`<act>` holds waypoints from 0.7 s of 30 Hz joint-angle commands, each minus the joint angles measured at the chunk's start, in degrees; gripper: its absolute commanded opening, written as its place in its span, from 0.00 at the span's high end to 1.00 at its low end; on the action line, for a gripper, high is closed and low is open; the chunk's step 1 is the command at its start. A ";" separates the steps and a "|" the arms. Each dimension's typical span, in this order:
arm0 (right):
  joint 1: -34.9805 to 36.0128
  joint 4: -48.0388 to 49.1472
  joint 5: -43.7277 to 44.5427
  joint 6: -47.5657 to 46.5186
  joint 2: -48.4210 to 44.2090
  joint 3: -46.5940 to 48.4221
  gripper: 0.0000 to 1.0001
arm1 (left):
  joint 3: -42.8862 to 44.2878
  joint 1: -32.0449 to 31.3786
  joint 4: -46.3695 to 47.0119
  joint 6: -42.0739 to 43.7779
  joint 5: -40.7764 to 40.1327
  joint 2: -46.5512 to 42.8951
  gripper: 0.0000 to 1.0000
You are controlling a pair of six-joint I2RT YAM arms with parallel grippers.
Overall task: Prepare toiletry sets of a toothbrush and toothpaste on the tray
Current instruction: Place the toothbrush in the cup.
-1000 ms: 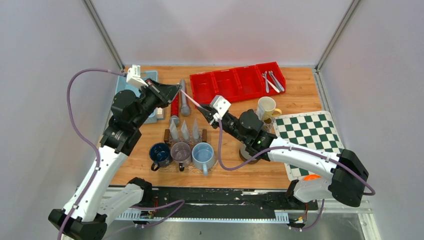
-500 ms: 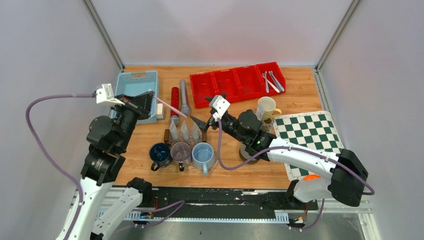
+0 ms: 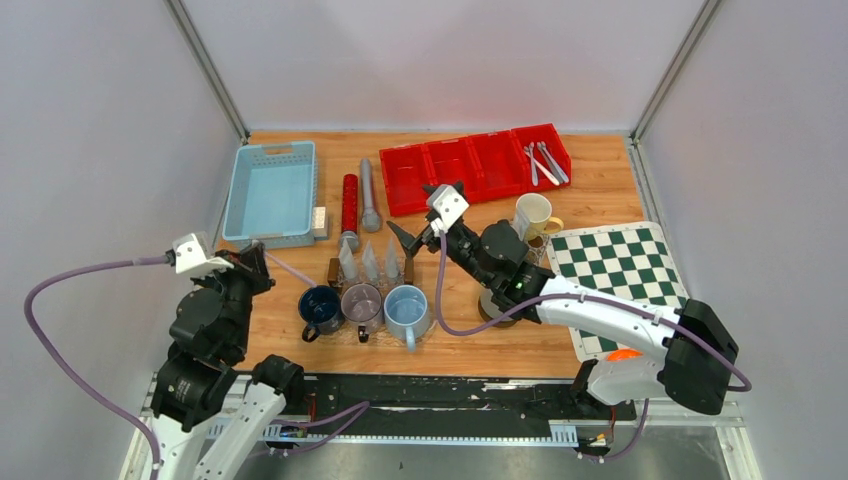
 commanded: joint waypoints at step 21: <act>-0.87 7.92 5.49 -2.66 -4.86 -3.36 0.06 | -19.07 0.32 -8.70 -18.85 -5.30 -7.86 0.86</act>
